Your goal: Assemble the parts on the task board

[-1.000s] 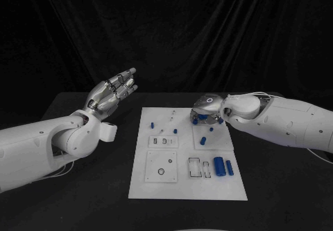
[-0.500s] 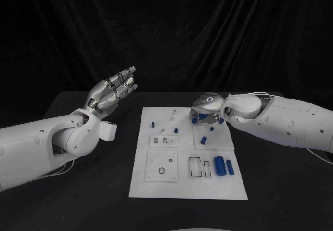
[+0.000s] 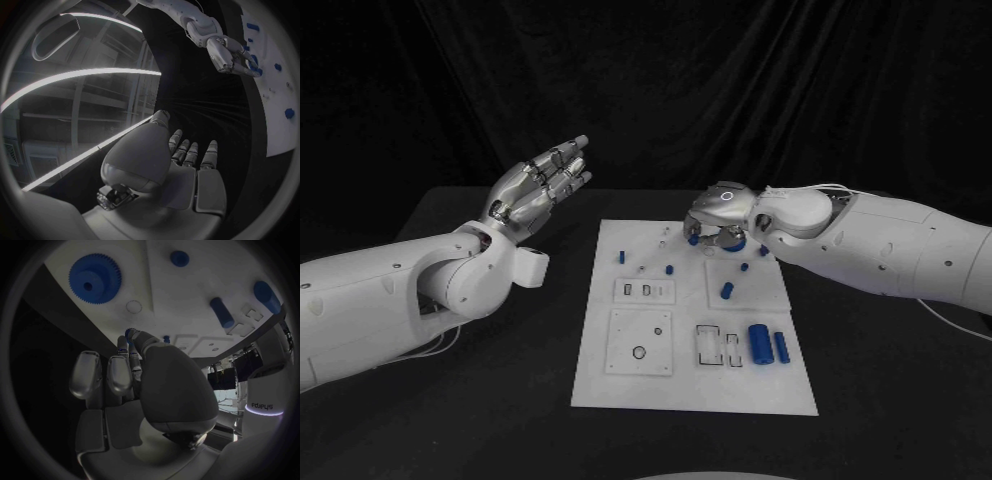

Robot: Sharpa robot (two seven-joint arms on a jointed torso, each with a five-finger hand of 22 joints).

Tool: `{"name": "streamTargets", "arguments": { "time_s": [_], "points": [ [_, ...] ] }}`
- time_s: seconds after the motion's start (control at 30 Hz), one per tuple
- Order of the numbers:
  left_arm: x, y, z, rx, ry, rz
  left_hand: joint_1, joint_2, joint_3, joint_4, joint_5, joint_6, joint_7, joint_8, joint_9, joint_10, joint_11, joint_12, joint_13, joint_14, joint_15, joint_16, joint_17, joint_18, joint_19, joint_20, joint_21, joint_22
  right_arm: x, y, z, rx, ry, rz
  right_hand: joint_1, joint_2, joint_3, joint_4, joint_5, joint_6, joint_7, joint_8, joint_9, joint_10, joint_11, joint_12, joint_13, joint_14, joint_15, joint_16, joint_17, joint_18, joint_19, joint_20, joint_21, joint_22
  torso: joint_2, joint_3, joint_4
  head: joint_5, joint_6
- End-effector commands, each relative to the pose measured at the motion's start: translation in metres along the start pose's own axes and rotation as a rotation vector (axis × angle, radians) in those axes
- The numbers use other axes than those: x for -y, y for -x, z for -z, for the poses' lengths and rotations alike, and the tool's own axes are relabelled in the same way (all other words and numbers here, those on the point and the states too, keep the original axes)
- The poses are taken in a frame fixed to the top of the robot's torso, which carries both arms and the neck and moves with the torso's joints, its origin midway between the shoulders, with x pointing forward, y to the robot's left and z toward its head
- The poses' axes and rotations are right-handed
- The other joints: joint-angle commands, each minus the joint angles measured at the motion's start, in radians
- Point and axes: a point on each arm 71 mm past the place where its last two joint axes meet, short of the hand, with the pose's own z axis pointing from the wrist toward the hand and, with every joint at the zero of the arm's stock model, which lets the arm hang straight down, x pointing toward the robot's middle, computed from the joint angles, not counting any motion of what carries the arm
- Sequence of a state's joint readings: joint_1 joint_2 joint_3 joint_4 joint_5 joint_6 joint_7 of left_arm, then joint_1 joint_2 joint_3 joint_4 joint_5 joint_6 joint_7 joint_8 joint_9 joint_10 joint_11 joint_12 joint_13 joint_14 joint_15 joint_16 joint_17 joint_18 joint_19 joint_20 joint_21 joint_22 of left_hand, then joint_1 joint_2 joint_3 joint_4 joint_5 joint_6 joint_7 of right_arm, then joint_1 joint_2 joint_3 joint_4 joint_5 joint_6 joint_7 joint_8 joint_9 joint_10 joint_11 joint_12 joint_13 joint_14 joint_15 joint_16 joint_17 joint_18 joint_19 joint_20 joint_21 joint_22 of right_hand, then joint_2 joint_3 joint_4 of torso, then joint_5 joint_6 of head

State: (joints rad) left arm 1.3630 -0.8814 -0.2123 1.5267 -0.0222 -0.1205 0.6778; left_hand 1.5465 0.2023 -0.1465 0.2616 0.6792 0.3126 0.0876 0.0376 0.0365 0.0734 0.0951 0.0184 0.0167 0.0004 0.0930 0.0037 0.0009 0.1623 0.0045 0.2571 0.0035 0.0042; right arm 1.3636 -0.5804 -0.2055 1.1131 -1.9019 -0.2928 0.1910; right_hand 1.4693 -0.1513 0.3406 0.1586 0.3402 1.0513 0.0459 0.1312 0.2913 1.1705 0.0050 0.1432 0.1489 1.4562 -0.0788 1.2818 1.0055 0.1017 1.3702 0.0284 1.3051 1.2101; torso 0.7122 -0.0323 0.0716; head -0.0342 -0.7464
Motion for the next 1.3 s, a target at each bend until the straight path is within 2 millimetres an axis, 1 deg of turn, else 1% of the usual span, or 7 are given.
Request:
{"name": "streamTargets", "arguments": {
  "time_s": [0.03, 0.2, 0.57, 0.73, 0.93, 1.07, 1.3],
  "points": [
    [0.008, -0.002, -0.001, -0.017, -0.1, 0.013, -0.001, -0.005, 0.007, -0.002, 0.006, 0.005, 0.004, 0.001, 0.001, -0.008, -0.004, -0.005, -0.002, 0.0, 0.005, -0.004, -0.001, 0.017, 0.0, 0.005, 0.001, 0.0, 0.002, 0.004, -0.006, 0.023, -0.009, -0.037, -0.01, -0.003, 0.001, -0.005, 0.005, -0.004, 0.006, 0.0, 0.002, 0.002, 0.004, 0.002, 0.0, -0.005, -0.004, -0.01, -0.018, -0.012, 0.001, 0.0, -0.001, -0.004, 0.0, 0.0, 0.0008, 0.004, 0.0],
    [0.008, -0.003, -0.002, -0.019, -0.098, 0.014, 0.0, -0.006, 0.007, -0.003, 0.006, 0.009, 0.005, 0.002, 0.001, -0.009, -0.006, -0.005, -0.002, 0.0, 0.005, -0.004, -0.001, 0.017, 0.0, 0.005, 0.001, 0.0, 0.002, 0.006, -0.016, 0.027, -0.012, -0.039, -0.014, -0.004, 0.001, -0.003, 0.002, -0.006, 0.009, -0.002, 0.004, 0.001, 0.006, 0.0, 0.0, -0.009, -0.001, -0.016, -0.026, -0.013, 0.002, 0.002, 0.002, 0.001, 0.0, 0.0001, -0.0008, 0.009, 0.002],
    [0.006, -0.003, -0.004, -0.024, -0.088, 0.016, 0.001, -0.006, 0.008, -0.004, 0.007, 0.013, 0.007, 0.003, 0.002, -0.008, -0.007, -0.005, -0.002, 0.0, 0.004, -0.004, -0.001, 0.017, 0.0, 0.005, 0.001, 0.0, 0.004, 0.01, -0.03, 0.023, -0.042, -0.069, -0.022, -0.004, 0.003, 0.001, 0.0, -0.013, 0.011, -0.007, 0.007, -0.004, 0.012, -0.005, -0.002, -0.013, 0.003, -0.019, -0.026, -0.015, 0.0, 0.005, 0.002, 0.006, 0.002, 0.0003, 0.0029, -0.008, 0.0],
    [0.005, -0.004, -0.005, -0.029, -0.086, 0.019, 0.001, -0.006, 0.008, -0.004, 0.007, 0.014, 0.007, 0.003, 0.002, -0.009, -0.007, -0.005, -0.002, 0.0, 0.004, -0.004, -0.001, 0.017, 0.0, 0.005, 0.001, 0.0, 0.005, 0.011, -0.033, 0.028, -0.05, -0.073, -0.023, -0.003, 0.004, 0.001, 0.0, -0.014, 0.012, -0.008, 0.007, -0.005, 0.013, -0.006, -0.002, -0.014, 0.004, -0.02, -0.028, -0.015, -0.001, 0.006, 0.001, 0.006, 0.001, -0.0006, 0.0036, -0.006, -0.001],
    [0.005, -0.003, -0.005, -0.028, -0.085, 0.018, 0.001, -0.006, 0.008, -0.004, 0.007, 0.014, 0.007, 0.003, 0.002, -0.009, -0.007, -0.005, -0.002, 0.0, 0.004, -0.004, -0.001, 0.017, 0.0, 0.005, 0.001, 0.0, 0.006, 0.012, -0.034, 0.039, -0.056, -0.072, -0.024, -0.002, 0.005, 0.002, 0.0, -0.013, 0.014, -0.007, 0.008, -0.004, 0.013, -0.006, -0.002, -0.015, 0.005, -0.02, -0.027, -0.015, -0.001, 0.007, 0.002, 0.008, 0.0, -0.0011, -0.0034, 0.0, 0.001],
    [0.005, -0.004, -0.006, -0.03, -0.085, 0.019, 0.001, -0.006, 0.008, -0.004, 0.007, 0.014, 0.007, 0.003, 0.002, -0.009, -0.007, -0.005, -0.002, 0.0, 0.004, -0.004, -0.001, 0.017, 0.0, 0.005, 0.001, 0.0, 0.005, 0.014, -0.036, 0.056, -0.058, -0.067, -0.024, 0.0, 0.005, 0.002, 0.0, -0.012, 0.015, -0.007, 0.009, -0.003, 0.014, -0.006, -0.002, -0.015, 0.006, -0.02, -0.027, -0.015, -0.001, 0.008, 0.003, 0.01, -0.001, -0.0002, 0.0021, -0.007, 0.0],
    [0.004, -0.005, -0.007, -0.034, -0.083, 0.021, 0.002, -0.005, 0.01, -0.005, 0.007, 0.016, 0.008, 0.003, 0.002, -0.009, -0.006, -0.005, -0.002, 0.0, 0.004, -0.004, -0.001, 0.017, 0.0, 0.005, 0.001, -0.001, 0.004, 0.015, -0.041, 0.063, -0.065, -0.063, -0.025, 0.001, 0.006, 0.002, 0.0, -0.013, 0.016, -0.008, 0.01, 0.001, 0.015, -0.005, -0.001, -0.016, 0.006, -0.02, -0.025, -0.016, 0.0, 0.009, 0.005, 0.013, -0.002, -0.0001, -0.0005, -0.013, -0.003]
  ]
}}
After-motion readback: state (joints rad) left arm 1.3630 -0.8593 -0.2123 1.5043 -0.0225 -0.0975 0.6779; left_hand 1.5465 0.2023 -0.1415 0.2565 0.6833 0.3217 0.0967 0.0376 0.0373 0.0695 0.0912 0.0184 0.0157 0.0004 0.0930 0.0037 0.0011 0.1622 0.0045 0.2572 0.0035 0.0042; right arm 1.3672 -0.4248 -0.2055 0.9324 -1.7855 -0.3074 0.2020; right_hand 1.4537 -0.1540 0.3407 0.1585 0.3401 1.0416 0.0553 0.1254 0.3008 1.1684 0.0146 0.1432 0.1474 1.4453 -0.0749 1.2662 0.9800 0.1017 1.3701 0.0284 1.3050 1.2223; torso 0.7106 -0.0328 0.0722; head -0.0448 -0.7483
